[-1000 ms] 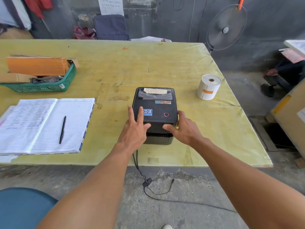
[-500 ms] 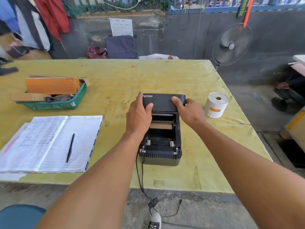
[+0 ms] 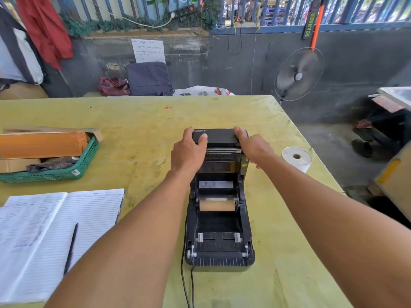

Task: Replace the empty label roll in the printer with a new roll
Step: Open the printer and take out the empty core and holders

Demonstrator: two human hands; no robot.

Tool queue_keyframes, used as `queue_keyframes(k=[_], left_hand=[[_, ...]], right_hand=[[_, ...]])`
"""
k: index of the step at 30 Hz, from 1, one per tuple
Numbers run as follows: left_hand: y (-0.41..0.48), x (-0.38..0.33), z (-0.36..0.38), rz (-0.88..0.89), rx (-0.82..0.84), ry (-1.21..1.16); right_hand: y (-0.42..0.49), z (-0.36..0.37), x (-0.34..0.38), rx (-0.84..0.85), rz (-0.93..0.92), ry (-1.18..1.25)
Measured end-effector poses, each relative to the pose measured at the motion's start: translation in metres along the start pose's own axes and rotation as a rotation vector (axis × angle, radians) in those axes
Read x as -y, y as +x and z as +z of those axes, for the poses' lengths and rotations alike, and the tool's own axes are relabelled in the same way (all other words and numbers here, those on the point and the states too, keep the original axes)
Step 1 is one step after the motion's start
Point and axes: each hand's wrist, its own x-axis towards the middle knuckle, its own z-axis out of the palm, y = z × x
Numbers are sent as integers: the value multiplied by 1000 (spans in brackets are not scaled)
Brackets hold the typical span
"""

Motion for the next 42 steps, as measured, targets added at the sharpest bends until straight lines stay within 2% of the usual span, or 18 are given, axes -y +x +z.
queue_keyframes(k=[5, 10, 18, 26, 31, 35, 37, 39, 40, 42], left_hand=[[25, 1, 6, -31, 77, -39], [27, 4, 18, -9, -26, -65], [24, 1, 22, -21, -86, -72], [3, 1, 19, 5, -142, -140], [-6, -2, 14, -2, -140, -83], [-19, 3, 12, -86, -174, -179], [-32, 14, 14, -174, -255, -190], [-46, 31, 17, -212, -296, -99], [-54, 42, 19, -193, -260, -30], [-67, 63, 25, -103, -32, 157]], right_hand=[[19, 6, 4, 11, 17, 21], [24, 9, 4, -21, 16, 5], [25, 8, 4, -1, 12, 1], [9, 8, -12, 6, -20, 129], [-2, 3, -16, 43, -19, 235], [-12, 10, -35, -134, -41, 323], [-18, 15, -56, -145, -29, 229], [-24, 22, -79, -59, -39, 51], [-27, 26, -90, 8, -62, -44], [-35, 34, -105, 174, -127, -166]])
